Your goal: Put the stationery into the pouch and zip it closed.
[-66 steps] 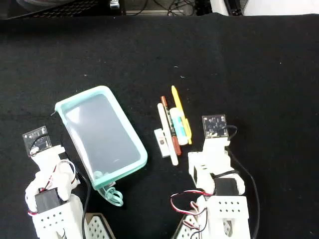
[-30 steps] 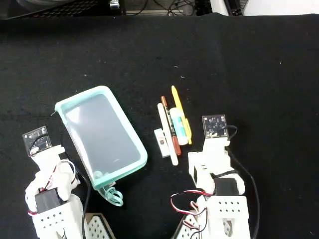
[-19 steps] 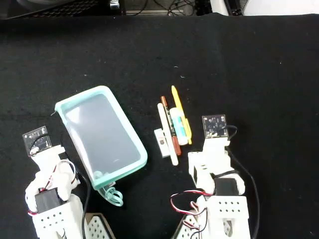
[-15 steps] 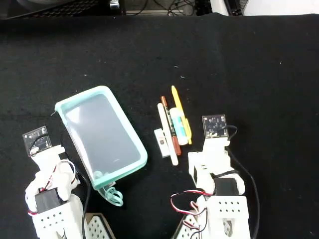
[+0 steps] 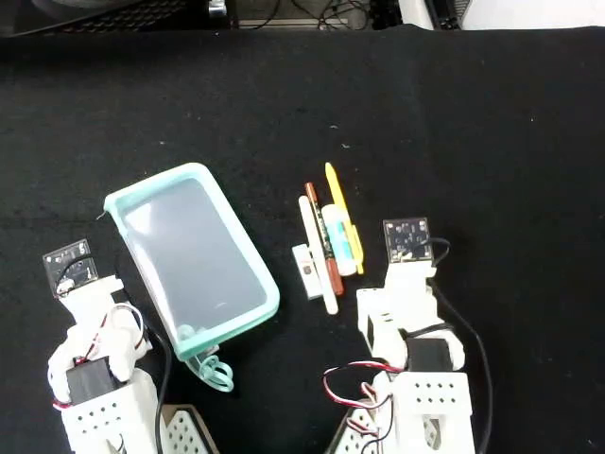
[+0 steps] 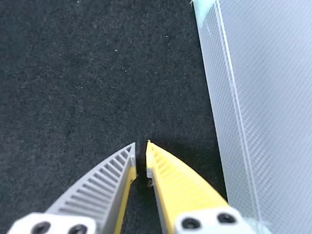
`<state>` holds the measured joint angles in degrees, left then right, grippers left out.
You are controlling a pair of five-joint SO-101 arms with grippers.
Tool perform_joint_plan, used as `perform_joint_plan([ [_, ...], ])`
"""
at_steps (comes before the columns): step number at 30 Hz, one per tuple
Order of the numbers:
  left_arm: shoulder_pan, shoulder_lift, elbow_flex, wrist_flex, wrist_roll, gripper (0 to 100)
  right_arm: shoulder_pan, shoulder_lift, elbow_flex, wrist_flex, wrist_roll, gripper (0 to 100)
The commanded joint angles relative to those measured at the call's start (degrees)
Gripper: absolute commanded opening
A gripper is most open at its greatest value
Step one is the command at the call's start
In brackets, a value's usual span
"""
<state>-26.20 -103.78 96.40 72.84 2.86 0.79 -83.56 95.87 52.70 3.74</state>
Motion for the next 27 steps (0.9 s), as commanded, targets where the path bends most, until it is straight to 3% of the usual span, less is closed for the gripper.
perform_joint_plan([
  [1, -0.40, -0.53, 0.92, 0.18, 0.53, 6, -0.18, -0.31, 0.13, -0.88, -0.35, 1.5],
  [11, -0.40, -0.53, 0.92, 0.18, 0.53, 6, -3.08, -0.31, 0.22, -1.23, -0.62, 1.5],
  [14, -0.40, -0.53, 0.92, 0.18, 0.53, 6, -10.90, -0.31, 0.22, -1.05, -0.62, 1.5],
  [21, -0.40, -0.53, 0.92, 0.18, 0.44, 6, -37.10, -0.31, 0.22, -1.05, -0.26, 1.5],
  [27, -0.40, -0.53, 0.92, 0.18, 0.44, 6, -47.12, -0.31, 0.13, -0.79, -0.26, 1.5],
])
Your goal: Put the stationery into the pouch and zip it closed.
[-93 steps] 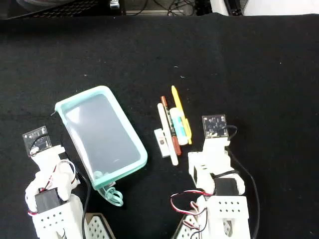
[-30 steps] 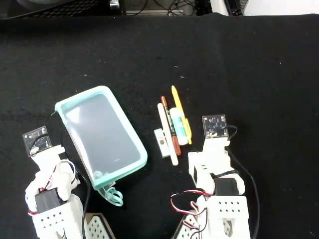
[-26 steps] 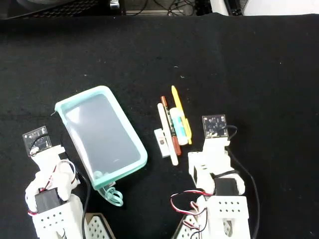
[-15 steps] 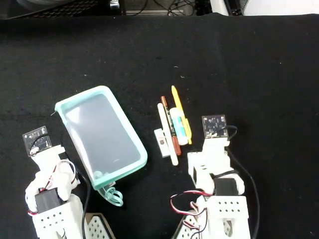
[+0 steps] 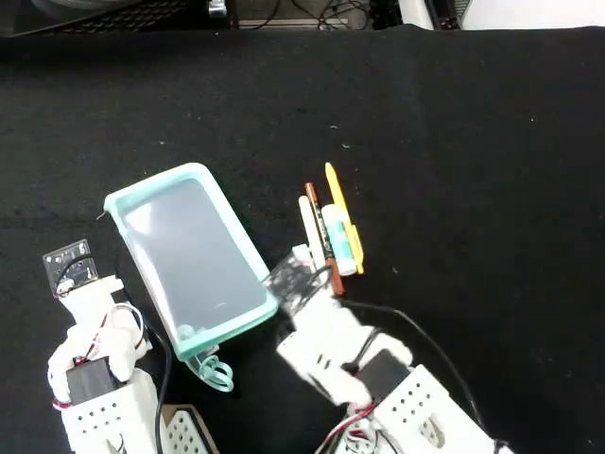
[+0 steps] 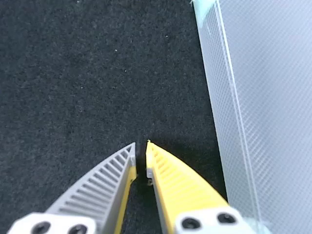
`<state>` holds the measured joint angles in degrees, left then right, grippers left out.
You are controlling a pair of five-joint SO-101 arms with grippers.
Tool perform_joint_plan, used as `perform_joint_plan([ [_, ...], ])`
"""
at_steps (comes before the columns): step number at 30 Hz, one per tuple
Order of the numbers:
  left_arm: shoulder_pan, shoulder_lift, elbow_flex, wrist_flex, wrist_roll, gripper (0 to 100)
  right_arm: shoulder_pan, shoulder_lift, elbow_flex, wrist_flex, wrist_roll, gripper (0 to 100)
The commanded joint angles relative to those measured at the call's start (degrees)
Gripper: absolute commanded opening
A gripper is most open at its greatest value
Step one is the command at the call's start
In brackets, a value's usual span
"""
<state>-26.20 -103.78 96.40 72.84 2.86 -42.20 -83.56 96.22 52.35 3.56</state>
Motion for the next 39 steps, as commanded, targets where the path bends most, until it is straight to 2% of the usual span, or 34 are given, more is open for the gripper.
perform_joint_plan([
  [1, -0.40, -0.53, 0.92, 0.18, 0.44, 6, -5.10, -0.31, -0.22, -0.53, -0.09, 1.5],
  [4, -0.40, -0.53, 0.92, 0.18, 0.44, 6, -7.03, -0.31, 0.04, -2.11, -0.09, 1.8],
  [9, 0.04, -0.53, 0.92, 0.18, 0.53, 6, -8.18, -0.31, 0.92, -11.25, -0.53, 1.9],
  [13, 1.01, -0.53, 0.92, 0.18, 0.53, 6, -15.21, -0.31, 0.92, -12.92, -1.05, 1.9],
  [16, 0.57, -0.53, 0.92, 0.18, 0.44, 6, -20.92, -0.31, 0.92, -12.92, -6.77, 2.6],
  [18, -1.80, -0.53, 0.92, 0.18, 0.26, 6, -24.09, -0.31, 0.84, -13.01, -11.08, 8.1],
  [22, -15.25, -0.53, 0.84, 0.18, 0.26, 6, -26.64, -0.31, 0.84, -13.01, -18.64, 28.3],
  [24, -18.33, -0.62, 0.92, 0.18, 0.35, 6, -26.64, -0.31, 0.75, -13.19, -19.96, 34.5],
  [26, -18.24, -0.62, 0.92, -0.09, 0.35, 6, -26.64, 0.13, 0.66, -13.45, -20.40, 33.8],
  [30, -18.33, -0.62, 0.92, -0.26, 0.62, 6, -26.90, -0.31, 0.48, -13.45, -20.40, 25.5],
  [32, -18.33, -0.62, 0.92, -0.88, 0.62, 6, -29.36, 0.22, 0.31, -14.33, -20.40, 22.3],
  [35, -18.95, -0.53, 0.92, -4.75, 0.62, 6, -32.70, 0.22, 0.75, -16.97, -20.48, 22.0],
  [39, -19.91, -0.53, 0.92, -4.66, 0.62, 6, -32.70, 0.31, 0.75, -17.23, -20.48, 21.8],
])
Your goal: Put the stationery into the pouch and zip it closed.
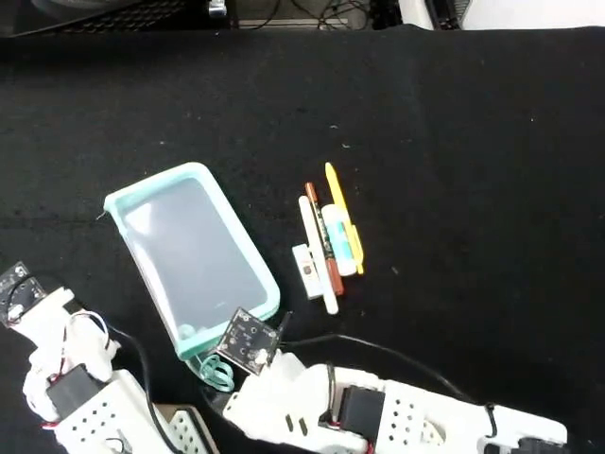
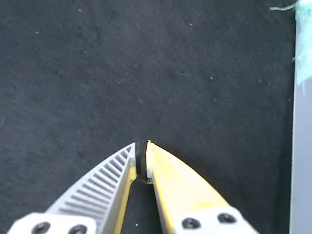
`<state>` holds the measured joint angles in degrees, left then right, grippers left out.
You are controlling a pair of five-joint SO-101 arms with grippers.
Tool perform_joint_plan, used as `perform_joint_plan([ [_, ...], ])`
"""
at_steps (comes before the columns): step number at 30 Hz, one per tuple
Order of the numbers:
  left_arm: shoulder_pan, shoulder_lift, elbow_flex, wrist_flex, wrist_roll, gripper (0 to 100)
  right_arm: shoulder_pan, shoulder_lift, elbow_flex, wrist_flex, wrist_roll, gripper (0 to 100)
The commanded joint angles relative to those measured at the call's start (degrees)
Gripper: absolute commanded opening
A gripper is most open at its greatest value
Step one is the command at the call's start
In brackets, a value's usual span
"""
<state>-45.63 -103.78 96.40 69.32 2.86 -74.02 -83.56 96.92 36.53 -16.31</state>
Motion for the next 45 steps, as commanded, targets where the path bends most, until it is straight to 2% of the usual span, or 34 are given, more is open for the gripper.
perform_joint_plan([
  [1, -0.48, -0.53, 0.92, -1.14, 0.70, 6, -0.88, 0.31, 0.13, -1.05, -0.62, 21.8],
  [9, -0.48, -0.53, 0.92, -1.14, 0.70, 6, -0.26, 2.95, -0.84, -0.26, -0.62, 21.9],
  [13, -0.48, -0.53, 0.92, -1.14, 0.70, 6, 3.16, 10.68, -8.40, 2.64, -0.62, 21.9],
  [19, -0.48, -0.53, 0.92, -1.14, 0.70, 6, 1.58, 26.59, -18.51, 6.33, -0.62, 21.9],
  [28, -0.48, -0.53, 0.92, -1.14, 0.70, 6, -0.09, 44.18, -19.21, -7.47, -0.62, 21.9],
  [34, -0.48, -0.53, 0.92, -1.14, 0.70, 6, 0.44, 54.20, -25.19, -7.56, -0.44, 21.5],
  [37, -0.48, -0.53, 0.92, -1.14, 0.70, 6, 4.66, 60.70, -28.18, -7.21, -0.44, 17.4],
  [41, -0.66, -0.53, 0.92, -1.14, 0.70, 6, 13.19, 64.48, -33.01, -3.96, -0.09, 0.6],
  [45, -0.75, -0.53, 0.92, -1.14, 0.70, 6, 19.87, 61.76, -33.54, 1.23, 1.23, 3.4],
])
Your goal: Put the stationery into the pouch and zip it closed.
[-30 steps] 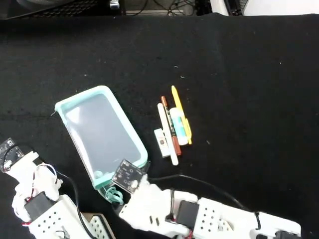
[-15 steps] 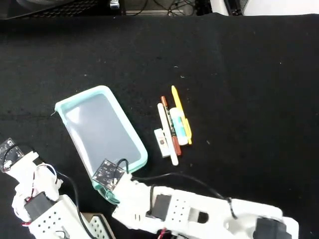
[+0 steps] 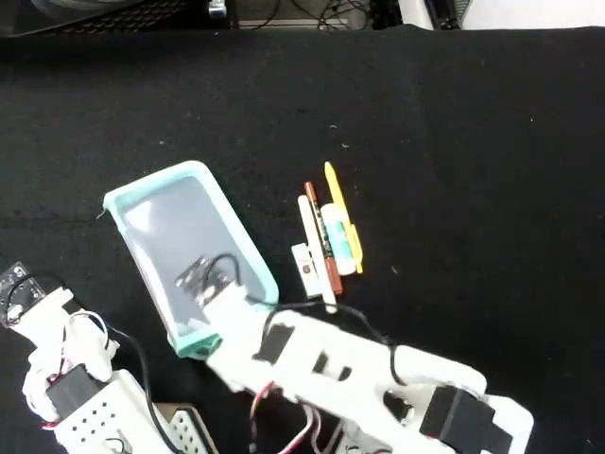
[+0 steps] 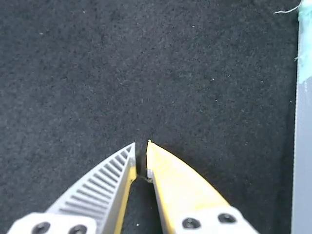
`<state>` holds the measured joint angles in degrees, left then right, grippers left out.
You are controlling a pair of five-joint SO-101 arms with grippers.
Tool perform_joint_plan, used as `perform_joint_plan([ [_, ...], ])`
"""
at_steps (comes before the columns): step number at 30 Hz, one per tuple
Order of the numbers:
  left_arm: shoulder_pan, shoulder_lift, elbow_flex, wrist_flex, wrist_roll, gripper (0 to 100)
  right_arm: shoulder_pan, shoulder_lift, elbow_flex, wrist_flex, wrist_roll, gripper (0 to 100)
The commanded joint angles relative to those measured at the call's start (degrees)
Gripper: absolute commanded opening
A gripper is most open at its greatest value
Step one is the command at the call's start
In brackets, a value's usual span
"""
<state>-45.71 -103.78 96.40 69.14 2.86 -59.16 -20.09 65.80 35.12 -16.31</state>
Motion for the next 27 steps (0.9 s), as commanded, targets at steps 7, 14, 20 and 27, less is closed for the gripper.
perform_joint_plan([
  [7, -0.66, -0.53, 0.92, -0.88, 0.44, 6, 20.48, -15.69, 0.48, 15.03, 23.12, 1.4],
  [14, -0.40, -0.53, 0.92, 1.41, 0.53, 6, 32.97, -39.08, 5.05, 27.69, 40.70, 1.4],
  [20, 4.35, -0.62, 0.75, 1.41, -1.14, 6, 33.05, -60.44, 5.93, 28.22, 44.75, 1.4],
  [27, 19.03, -0.62, -3.21, 1.85, -3.78, 6, 32.44, -65.63, 11.47, 29.19, 44.92, 1.8],
])
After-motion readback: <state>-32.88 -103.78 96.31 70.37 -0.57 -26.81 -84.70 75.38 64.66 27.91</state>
